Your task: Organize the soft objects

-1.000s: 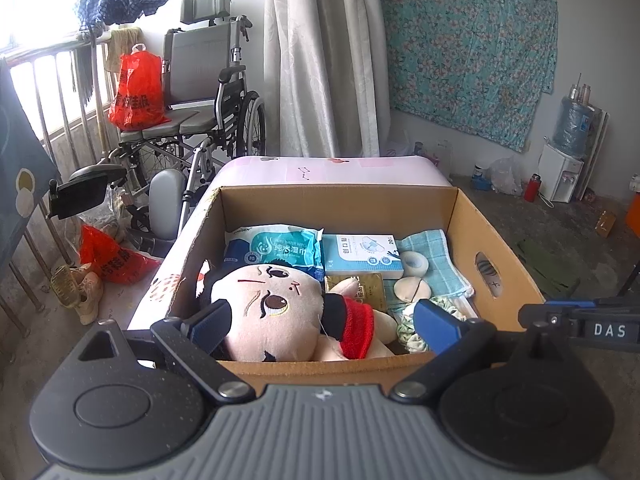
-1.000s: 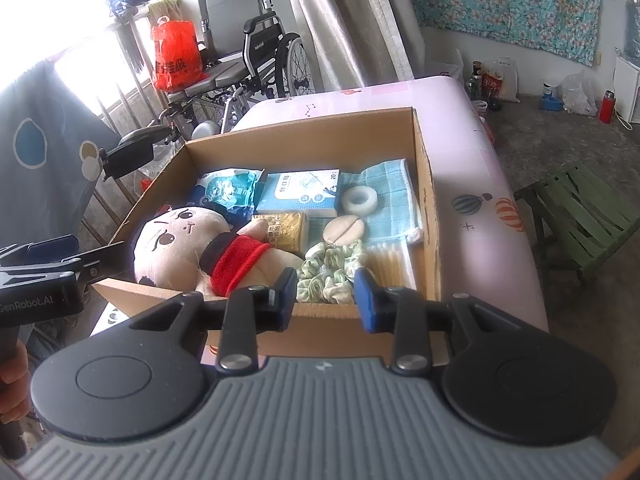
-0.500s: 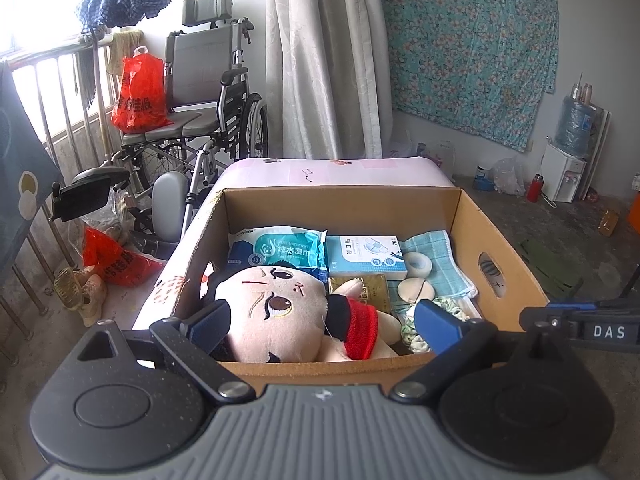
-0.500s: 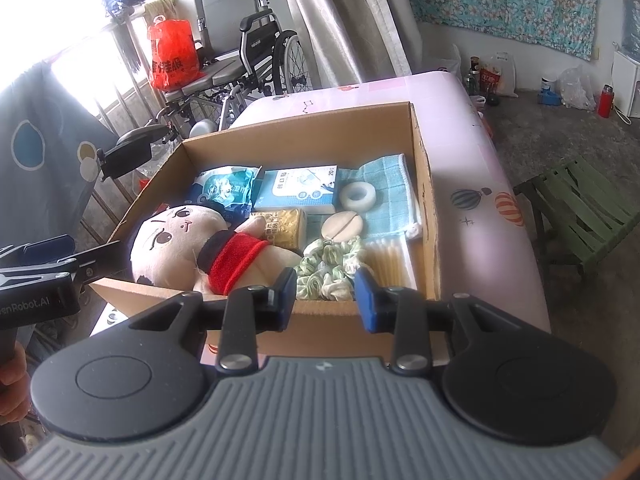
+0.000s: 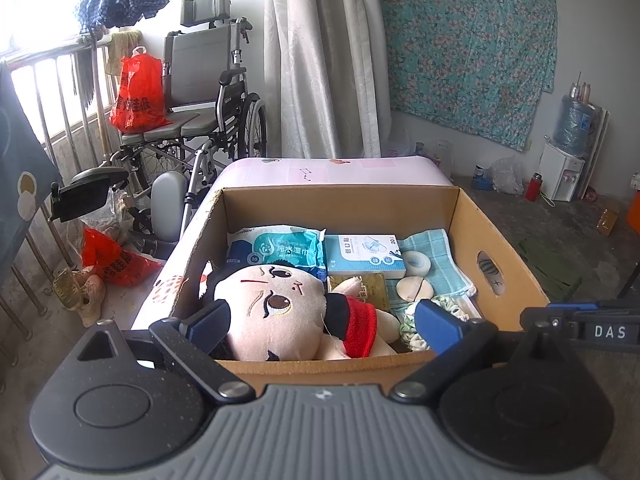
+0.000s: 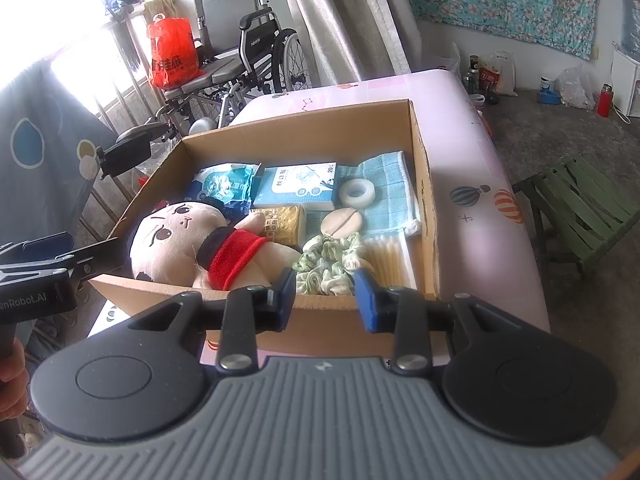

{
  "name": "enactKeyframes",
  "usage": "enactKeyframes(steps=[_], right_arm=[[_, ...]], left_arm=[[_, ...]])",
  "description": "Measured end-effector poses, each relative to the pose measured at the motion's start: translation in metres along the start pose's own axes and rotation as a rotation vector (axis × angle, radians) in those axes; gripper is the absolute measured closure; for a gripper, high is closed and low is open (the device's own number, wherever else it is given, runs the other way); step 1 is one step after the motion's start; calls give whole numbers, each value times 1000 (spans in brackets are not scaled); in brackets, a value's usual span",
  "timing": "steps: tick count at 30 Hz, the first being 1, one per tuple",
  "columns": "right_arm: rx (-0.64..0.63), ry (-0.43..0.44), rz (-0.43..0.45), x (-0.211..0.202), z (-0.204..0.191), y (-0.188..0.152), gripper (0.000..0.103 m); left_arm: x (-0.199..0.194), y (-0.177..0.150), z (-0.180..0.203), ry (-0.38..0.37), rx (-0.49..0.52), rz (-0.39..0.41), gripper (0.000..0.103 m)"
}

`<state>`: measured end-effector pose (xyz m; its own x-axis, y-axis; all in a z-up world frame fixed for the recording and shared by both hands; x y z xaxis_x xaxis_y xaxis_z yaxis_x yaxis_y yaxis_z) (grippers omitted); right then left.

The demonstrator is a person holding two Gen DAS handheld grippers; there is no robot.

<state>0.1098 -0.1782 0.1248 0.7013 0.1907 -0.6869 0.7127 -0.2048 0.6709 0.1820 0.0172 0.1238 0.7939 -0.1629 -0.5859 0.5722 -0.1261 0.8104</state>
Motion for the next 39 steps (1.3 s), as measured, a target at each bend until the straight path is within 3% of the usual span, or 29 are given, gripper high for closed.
enactKeyframes(steps=[39], right_arm=[[4, 1, -12, 1, 0, -2, 69]], left_arm=[[2, -2, 5, -8, 13, -2, 1]])
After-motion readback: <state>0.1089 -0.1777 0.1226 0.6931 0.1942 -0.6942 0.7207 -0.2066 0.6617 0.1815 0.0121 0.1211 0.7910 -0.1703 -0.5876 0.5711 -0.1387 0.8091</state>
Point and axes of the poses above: each gripper's, at about its wrist camera, not at the fingertips, and x roughly the way its jaws point, z to its right, y to its top, the point moved 6 cm from there along x, roughly the way its jaws point, and after that the axes turned 3 degrees about z, right-handed, at the moved point
